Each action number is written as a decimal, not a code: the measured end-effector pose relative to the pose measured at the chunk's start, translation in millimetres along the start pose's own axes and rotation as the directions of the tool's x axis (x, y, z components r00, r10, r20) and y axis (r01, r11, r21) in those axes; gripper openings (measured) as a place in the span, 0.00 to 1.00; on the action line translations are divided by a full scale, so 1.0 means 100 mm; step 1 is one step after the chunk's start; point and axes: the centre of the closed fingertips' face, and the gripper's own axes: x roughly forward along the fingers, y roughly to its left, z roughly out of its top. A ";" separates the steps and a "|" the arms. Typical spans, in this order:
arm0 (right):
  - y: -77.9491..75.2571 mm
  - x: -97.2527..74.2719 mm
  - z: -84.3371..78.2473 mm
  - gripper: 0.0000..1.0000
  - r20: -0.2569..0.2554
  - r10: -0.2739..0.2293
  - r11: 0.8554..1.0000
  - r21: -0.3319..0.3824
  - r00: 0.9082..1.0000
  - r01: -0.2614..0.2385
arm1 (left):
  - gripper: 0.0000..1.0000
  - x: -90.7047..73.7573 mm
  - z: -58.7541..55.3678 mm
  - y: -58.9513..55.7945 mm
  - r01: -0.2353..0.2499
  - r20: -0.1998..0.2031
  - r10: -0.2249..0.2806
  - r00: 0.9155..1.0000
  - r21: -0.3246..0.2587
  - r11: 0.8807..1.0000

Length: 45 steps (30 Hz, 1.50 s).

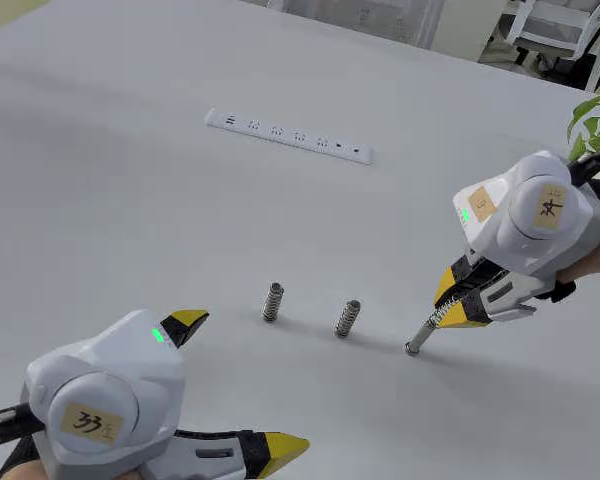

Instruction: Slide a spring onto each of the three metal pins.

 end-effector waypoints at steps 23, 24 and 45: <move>-0.03 0.09 -0.05 0.08 -0.027 0.018 1.000 -0.013 0.999 -0.018 | 0.92 -0.01 -0.01 0.01 0.005 -0.004 -0.005 1.000 -0.019 1.000; -0.03 0.10 -0.05 0.08 -0.027 0.018 1.000 -0.013 0.999 -0.019 | 0.92 -0.01 -0.01 0.01 0.005 -0.002 -0.005 1.000 -0.020 1.000; -0.02 0.34 -0.08 0.08 -0.074 0.065 0.997 -0.029 0.995 -0.068 | 0.90 -0.01 -0.02 0.01 0.004 -0.003 -0.004 1.000 -0.028 1.000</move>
